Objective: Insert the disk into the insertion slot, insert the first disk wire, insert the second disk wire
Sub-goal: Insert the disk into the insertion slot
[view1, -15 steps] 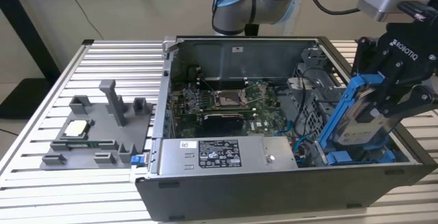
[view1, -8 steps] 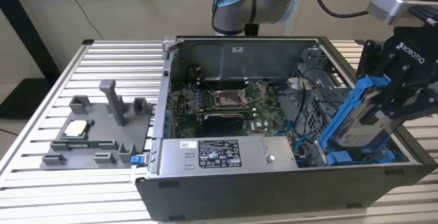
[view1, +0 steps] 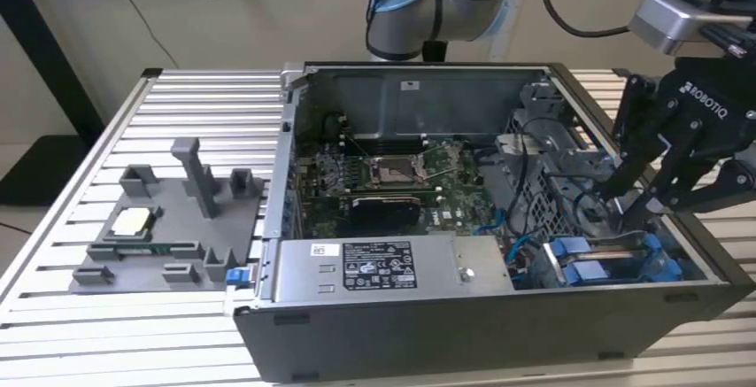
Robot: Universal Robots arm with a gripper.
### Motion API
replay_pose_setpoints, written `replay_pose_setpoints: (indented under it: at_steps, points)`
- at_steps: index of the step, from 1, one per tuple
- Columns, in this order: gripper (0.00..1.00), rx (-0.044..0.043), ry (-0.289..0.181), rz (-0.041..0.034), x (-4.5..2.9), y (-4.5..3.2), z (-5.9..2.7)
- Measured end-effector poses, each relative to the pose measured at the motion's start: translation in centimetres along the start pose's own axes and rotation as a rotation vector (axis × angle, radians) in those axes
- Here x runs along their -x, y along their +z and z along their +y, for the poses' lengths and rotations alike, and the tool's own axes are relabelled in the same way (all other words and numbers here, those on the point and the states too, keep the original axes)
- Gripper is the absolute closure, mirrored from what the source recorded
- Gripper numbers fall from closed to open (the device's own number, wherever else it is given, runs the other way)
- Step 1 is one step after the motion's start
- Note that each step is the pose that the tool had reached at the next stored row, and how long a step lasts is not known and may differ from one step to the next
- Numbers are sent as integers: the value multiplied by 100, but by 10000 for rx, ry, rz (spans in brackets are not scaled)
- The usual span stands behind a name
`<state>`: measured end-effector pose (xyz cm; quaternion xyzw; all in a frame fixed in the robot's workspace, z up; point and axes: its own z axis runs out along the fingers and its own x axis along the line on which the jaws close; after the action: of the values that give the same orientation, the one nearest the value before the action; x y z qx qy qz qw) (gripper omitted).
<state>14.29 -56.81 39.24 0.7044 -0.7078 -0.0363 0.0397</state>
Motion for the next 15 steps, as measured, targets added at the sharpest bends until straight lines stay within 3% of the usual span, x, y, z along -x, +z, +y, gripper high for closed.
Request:
replay_pose_setpoints:
  at_steps: [4, 7, 9, 15]
  points:
    - [59, 7, 0, -6, 2, -64, 7]
    - [59, -24, -7, -62, 14, -62, 16]
    - [59, -136, -11, -105, 20, -55, 33]
    - [59, -605, -22, -150, 53, -24, 132]
